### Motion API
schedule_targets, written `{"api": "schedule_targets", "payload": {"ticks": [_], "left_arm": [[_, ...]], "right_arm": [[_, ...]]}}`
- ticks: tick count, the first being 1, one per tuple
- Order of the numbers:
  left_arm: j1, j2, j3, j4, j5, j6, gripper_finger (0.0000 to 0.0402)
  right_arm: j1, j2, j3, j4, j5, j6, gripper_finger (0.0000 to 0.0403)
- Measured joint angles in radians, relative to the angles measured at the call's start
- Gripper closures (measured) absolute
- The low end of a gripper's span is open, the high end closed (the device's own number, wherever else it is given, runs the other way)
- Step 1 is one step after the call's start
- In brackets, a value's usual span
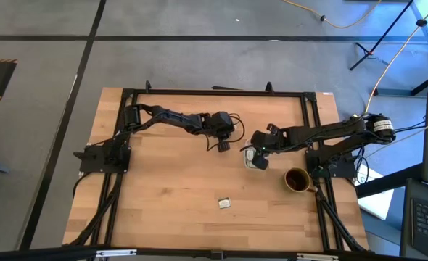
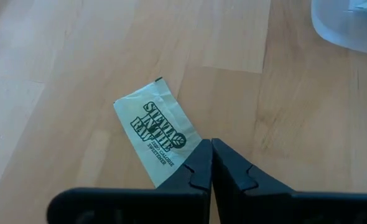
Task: Pick and place items into bin
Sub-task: Put the stevia packet into the transparent bin
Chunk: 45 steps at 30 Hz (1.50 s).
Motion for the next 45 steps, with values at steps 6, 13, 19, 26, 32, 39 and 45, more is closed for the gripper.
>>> {"api": "schedule_targets", "payload": {"ticks": [6, 13, 19, 26, 32, 39, 45], "left_arm": [[-0.009, -0.016, -0.002, -0.031, 0.082, -0.014, 0.04], [-0.046, -0.023, 0.0, -0.119, 0.147, -0.017, 0.04], [-0.104, -0.074, -0.008, -0.178, 0.156, 0.012, 0.04], [-0.158, -0.174, -0.006, -0.177, 0.138, 0.033, 0.04], [-0.182, -0.22, -0.005, -0.177, 0.109, 0.035, 0.04], [-0.185, -0.205, -0.005, -0.22, 0.02, 0.019, 0.0375], [-0.185, -0.164, -0.005, -0.212, 0.011, 0.001, 0.0329]], "right_arm": [[0.0, 0.0, 0.0, -0.005, 0.0, 0.0, 0.0363], [0.0, 0.0, 0.0, -0.007, 0.0, 0.0, 0.0363], [0.0, 0.0, 0.0, -0.008, 0.0, -0.001, 0.0364], [0.011, 0.0, 0.0, 0.002, 0.0, -0.111, 0.0364], [0.06, 0.001, 0.0, 0.064, -0.001, -0.24, 0.0364], [0.097, 0.001, 0.0, 0.084, -0.001, -0.238, 0.0364], [0.102, 0.001, 0.0, 0.085, -0.001, -0.235, 0.0364]]}}
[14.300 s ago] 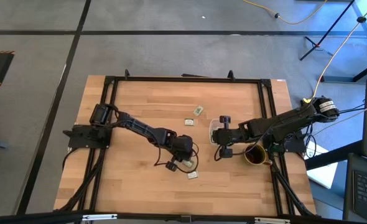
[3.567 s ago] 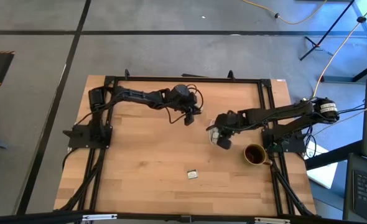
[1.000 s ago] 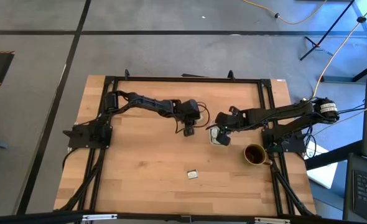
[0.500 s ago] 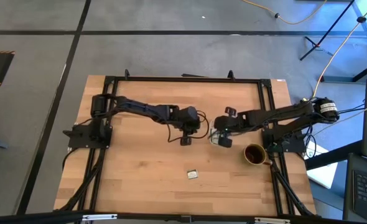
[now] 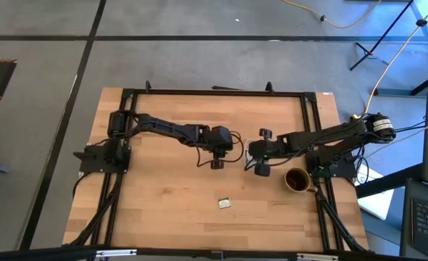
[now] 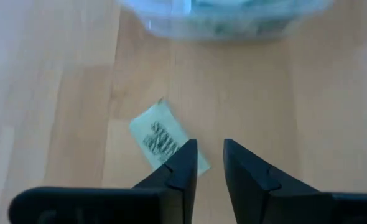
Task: Pick and place items into bin
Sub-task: Put the stevia packet into the transparent bin
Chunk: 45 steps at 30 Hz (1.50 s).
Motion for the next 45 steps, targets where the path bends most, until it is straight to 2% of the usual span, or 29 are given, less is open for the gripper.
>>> {"api": "schedule_targets", "payload": {"ticks": [7, 16, 19, 26, 34, 45], "left_arm": [[0.002, 0.042, 0.0, -0.015, -0.098, -0.001, 0.034], [0.025, 0.05, 0.002, -0.016, -0.065, -0.036, 0.0361], [0.035, 0.079, 0.002, -0.026, -0.007, -0.053, 0.0354], [0.034, 0.113, 0.008, -0.005, -0.037, -0.061, 0.0332], [0.033, 0.121, 0.007, -0.024, -0.038, -0.033, 0.0394], [0.02, 0.057, -0.006, -0.064, -0.046, 0.014, 0.04]], "right_arm": [[0.0, 0.0, 0.0, 0.0, 0.0, 0.002, 0.0364], [0.0, 0.0, 0.0, 0.001, 0.0, 0.026, 0.0364], [0.0, 0.0, 0.0, 0.0, 0.001, 0.036, 0.0364], [0.0, 0.0, 0.0, 0.002, 0.001, 0.029, 0.0363], [0.0, 0.0, 0.0, 0.0, 0.001, 0.029, 0.0363], [0.0, 0.0, 0.0, 0.0, 0.001, 0.017, 0.0363]]}}
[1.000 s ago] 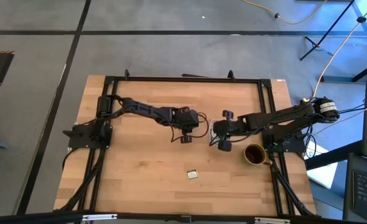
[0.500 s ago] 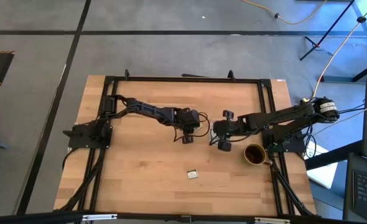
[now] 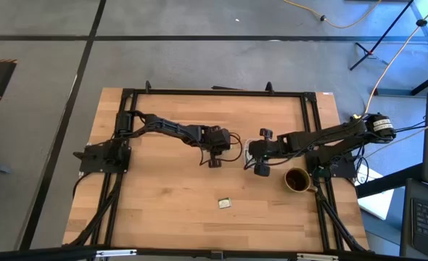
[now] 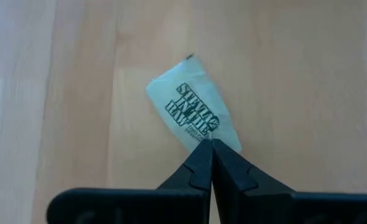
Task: Pick and place items into bin
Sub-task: Put the stevia packet into the transparent bin
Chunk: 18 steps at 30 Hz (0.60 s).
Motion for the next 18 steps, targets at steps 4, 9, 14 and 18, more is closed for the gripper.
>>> {"api": "schedule_targets", "payload": {"ticks": [4, 9, 14, 18], "left_arm": [[-0.013, -0.065, 0.003, 0.02, 0.009, 0.001, 0.04], [-0.015, -0.105, 0.003, 0.019, 0.078, -0.01, 0.04], [-0.021, -0.152, 0.005, 0.034, 0.12, -0.032, 0.04], [-0.035, -0.171, 0.005, 0.035, 0.123, -0.032, 0.04]], "right_arm": [[0.007, 0.0, 0.0, 0.018, 0.002, -0.115, 0.0363], [0.05, 0.0, 0.0, 0.097, 0.002, -0.317, 0.0363], [0.092, 0.0, 0.0, 0.15, 0.002, -0.402, 0.0363], [0.101, 0.0, 0.0, 0.18, 0.002, -0.384, 0.0363]]}}
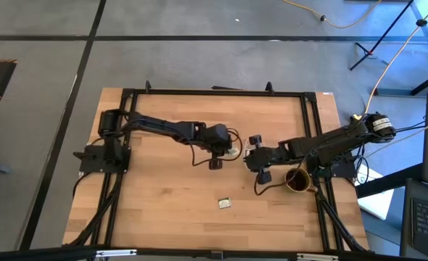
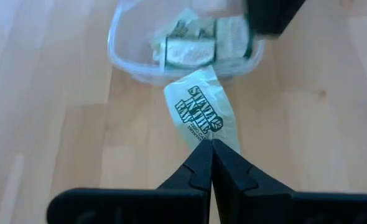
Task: Pick and place items into bin
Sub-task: Put the stevia packet into the transparent bin
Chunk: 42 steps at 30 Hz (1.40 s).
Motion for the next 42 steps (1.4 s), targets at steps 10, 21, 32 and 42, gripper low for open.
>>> {"api": "schedule_targets", "payload": {"ticks": [10, 21, 32, 42], "left_arm": [[-0.002, -0.008, 0.002, 0.013, 0.135, -0.051, 0.04], [0.001, -0.008, 0.002, 0.103, 0.199, -0.185, 0.0399], [0.001, -0.008, 0.002, 0.135, 0.2, -0.194, 0.0398], [0.019, -0.008, 0.002, 0.136, 0.2, -0.194, 0.0398]], "right_arm": [[0.001, 0.0, 0.0, 0.015, 0.001, -0.004, 0.0297], [0.003, 0.0, 0.0, 0.07, 0.001, -0.002, 0.0204], [0.004, 0.0, 0.0, 0.069, 0.079, 0.106, 0.0261], [0.004, 0.0, 0.0, 0.05, 0.078, 0.103, 0.0366]]}}
